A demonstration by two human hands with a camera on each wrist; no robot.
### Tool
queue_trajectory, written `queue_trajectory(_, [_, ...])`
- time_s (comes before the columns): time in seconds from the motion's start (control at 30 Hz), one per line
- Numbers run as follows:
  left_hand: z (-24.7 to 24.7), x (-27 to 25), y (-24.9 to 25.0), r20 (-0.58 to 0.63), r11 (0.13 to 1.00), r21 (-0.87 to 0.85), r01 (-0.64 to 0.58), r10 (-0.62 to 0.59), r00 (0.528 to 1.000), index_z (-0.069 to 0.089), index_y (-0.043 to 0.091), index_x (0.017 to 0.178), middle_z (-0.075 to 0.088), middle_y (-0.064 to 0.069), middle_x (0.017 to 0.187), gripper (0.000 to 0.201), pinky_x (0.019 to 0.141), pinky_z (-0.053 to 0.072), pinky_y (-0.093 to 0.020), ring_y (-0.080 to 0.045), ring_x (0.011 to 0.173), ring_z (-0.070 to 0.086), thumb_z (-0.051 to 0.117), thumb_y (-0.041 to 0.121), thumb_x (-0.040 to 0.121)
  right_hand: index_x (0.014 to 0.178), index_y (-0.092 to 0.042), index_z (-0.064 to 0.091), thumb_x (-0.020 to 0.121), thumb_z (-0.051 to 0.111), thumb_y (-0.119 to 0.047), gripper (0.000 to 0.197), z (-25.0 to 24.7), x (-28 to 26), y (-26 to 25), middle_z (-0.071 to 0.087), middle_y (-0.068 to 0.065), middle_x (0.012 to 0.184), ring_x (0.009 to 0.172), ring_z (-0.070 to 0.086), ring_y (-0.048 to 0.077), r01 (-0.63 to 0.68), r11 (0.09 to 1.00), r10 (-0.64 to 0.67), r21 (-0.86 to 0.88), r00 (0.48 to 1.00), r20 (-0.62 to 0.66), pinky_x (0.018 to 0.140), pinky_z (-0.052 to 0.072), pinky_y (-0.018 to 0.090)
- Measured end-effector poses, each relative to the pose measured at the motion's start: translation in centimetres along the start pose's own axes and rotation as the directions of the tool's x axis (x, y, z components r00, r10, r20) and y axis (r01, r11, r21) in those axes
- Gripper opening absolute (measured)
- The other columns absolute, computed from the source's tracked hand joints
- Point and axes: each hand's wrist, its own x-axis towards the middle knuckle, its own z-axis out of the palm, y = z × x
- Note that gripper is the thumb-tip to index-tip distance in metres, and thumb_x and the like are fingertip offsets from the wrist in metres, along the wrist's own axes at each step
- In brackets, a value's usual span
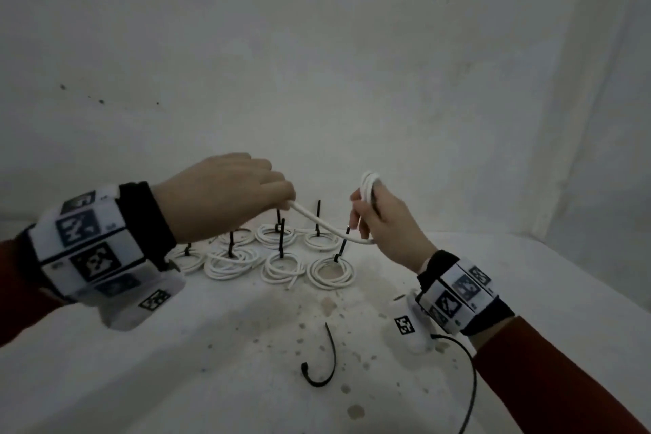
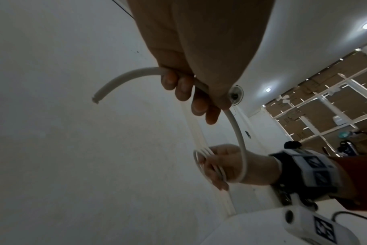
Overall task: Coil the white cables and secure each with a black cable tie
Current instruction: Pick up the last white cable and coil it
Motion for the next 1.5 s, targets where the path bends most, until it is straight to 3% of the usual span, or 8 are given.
queue_trajectory(0.33, [1.2,-0.2,-4.2,-0.01,0.927,-0.226,0.299,-0.309,0.951,0.059,0.018,0.095,0.064,-0.002,0.088,0.042,0.065,0.049,-0.042,-0.026,0.076,0.059,0.027,0.044,0.092,0.082,0.001,0.062,0.097,0.021,-0.046,0.064,1.5,-3.8,-4.5,0.034,-0.004,0.051,0.048,0.029,0.013,-0.064,0.941,-0.028,0.331,0.964,0.264,0.05,0.026,0.024])
queue_trajectory(0.53, [2.8,0.4,-3.9,-0.019,0.868,-0.377,0.322,-0.355,0.935,0.061,0.013,0.095,0.056,0.004,0.074,0.044,0.063,0.034,-0.022,-0.011,0.065,0.048,0.028,0.043,0.094,0.063,-0.011,0.061,0.096,0.028,-0.047,0.058,0.6,-4.0,-6.6,0.028,-0.005,0.043,0.042,0.024,0.013,-0.1,0.858,0.005,0.503,0.982,0.187,0.046,0.02,0.029])
queue_trajectory(0.73, [4.9,1.2,0.5,-0.149,0.745,-0.571,0.347,-0.509,0.848,0.06,0.007,0.115,0.042,0.027,0.071,0.027,0.064,0.032,-0.001,0.02,0.07,0.046,0.041,0.01,0.096,0.059,-0.015,0.056,0.095,0.027,-0.044,0.055,-1.1,-3.1,-8.2,0.016,-0.009,0.038,0.032,0.015,0.007,-0.093,0.488,0.048,0.868,0.996,0.08,0.04,0.018,0.019])
queue_trajectory(0.87, [7.1,2.2,3.2,-0.087,0.66,-0.589,0.466,-0.625,0.776,0.054,0.006,0.122,0.046,0.008,0.074,0.044,0.067,0.042,-0.025,-0.009,0.067,0.046,0.028,0.013,0.087,0.067,-0.015,0.054,0.1,0.022,-0.038,0.051,-2.1,-2.4,-8.7,0.014,-0.004,0.046,0.038,0.012,0.012,0.032,0.194,0.035,0.981,0.999,-0.039,0.041,0.02,0.023])
queue_trajectory(1.0, [7.2,3.0,5.7,0.115,0.731,-0.304,0.611,-0.608,0.785,0.034,0.004,0.14,0.053,-0.014,0.117,0.045,0.075,0.049,-0.045,-0.036,0.09,0.059,0.036,0.002,0.095,0.081,-0.008,0.052,0.101,0.021,-0.032,0.044,-2.0,-1.3,-8.3,0.03,-0.002,0.049,0.043,0.026,0.012,0.189,0.128,0.045,0.974,0.979,-0.196,0.047,0.029,0.024])
queue_trajectory(1.13, [5.0,3.7,7.7,0.192,0.816,0.026,0.578,-0.571,0.798,0.024,0.004,0.143,0.046,-0.01,0.12,0.055,0.06,0.037,-0.035,-0.029,0.092,0.058,0.037,-0.003,0.09,0.097,-0.006,0.05,0.101,0.024,-0.029,0.035,-1.1,0.0,-7.5,0.034,0.0,0.063,0.054,0.031,0.014,0.179,0.167,0.017,0.97,0.983,-0.185,0.058,0.031,0.026])
queue_trajectory(1.27, [2.4,3.1,8.0,0.037,0.911,0.133,0.39,-0.398,0.917,0.065,0.01,0.085,0.057,-0.003,0.071,0.022,0.041,0.025,-0.024,-0.021,0.054,0.056,0.054,0.002,0.068,0.104,-0.004,0.05,0.103,0.029,-0.027,0.031,0.3,1.2,-6.7,0.046,-0.003,0.064,0.053,0.041,0.011,0.132,0.438,0.075,0.889,0.98,-0.183,0.059,0.039,0.023])
queue_trajectory(1.5, [0.7,2.1,5.6,-0.309,0.938,0.261,0.23,-0.144,0.94,0.064,0.017,0.074,0.062,0.002,0.075,0.017,0.069,0.04,-0.033,-0.022,0.071,0.059,0.064,0.023,0.09,0.105,-0.001,0.053,0.104,0.034,-0.019,0.026,2.0,0.3,-6.8,0.059,-0.008,0.058,0.053,0.051,0.009,0.031,0.915,-0.025,0.402,0.999,-0.02,0.055,0.042,0.016])
